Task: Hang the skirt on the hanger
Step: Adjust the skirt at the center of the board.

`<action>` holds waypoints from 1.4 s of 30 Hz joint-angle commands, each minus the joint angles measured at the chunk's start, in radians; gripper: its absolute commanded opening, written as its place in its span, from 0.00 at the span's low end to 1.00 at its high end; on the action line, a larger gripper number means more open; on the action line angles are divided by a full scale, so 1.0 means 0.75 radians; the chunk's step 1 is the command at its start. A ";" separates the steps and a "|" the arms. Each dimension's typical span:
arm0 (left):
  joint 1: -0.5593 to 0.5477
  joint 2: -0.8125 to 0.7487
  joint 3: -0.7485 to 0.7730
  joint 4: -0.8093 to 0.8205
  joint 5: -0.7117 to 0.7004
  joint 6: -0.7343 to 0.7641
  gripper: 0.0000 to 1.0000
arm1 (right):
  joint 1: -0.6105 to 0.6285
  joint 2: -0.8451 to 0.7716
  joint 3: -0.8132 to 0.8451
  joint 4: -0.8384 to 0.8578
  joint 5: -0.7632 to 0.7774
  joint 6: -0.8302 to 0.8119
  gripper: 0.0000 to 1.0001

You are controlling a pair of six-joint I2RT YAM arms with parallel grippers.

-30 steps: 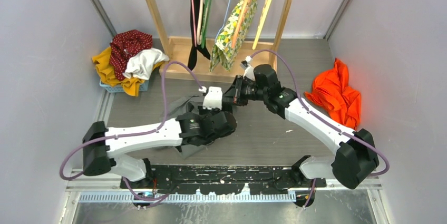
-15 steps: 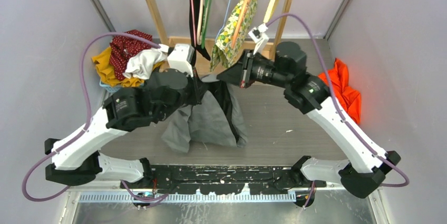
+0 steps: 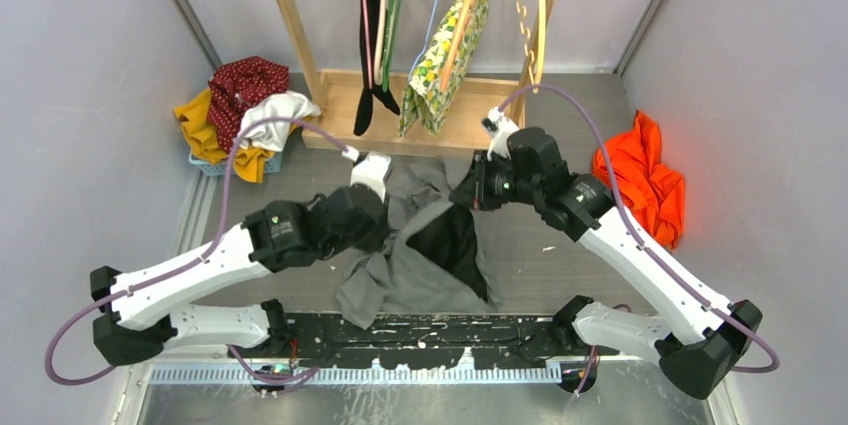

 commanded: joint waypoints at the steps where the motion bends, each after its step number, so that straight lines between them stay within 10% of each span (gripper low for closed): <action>1: 0.018 -0.131 -0.282 0.027 0.178 -0.145 0.16 | -0.045 -0.091 -0.169 -0.061 0.236 -0.057 0.01; 19: -0.180 0.218 -0.557 0.569 0.388 -0.378 0.24 | -0.061 -0.133 -0.443 -0.058 0.614 0.019 0.01; 25: -0.153 0.449 -0.708 0.706 0.233 -0.520 0.03 | -0.175 -0.142 -0.534 0.059 0.668 0.060 0.01; 39: 0.520 0.330 -0.922 0.772 0.090 -0.315 0.00 | -0.260 0.179 -0.398 0.452 0.248 0.124 0.02; 42: 0.610 0.260 -0.851 0.693 0.167 -0.202 0.00 | -0.260 0.176 -0.230 0.250 0.273 0.061 0.31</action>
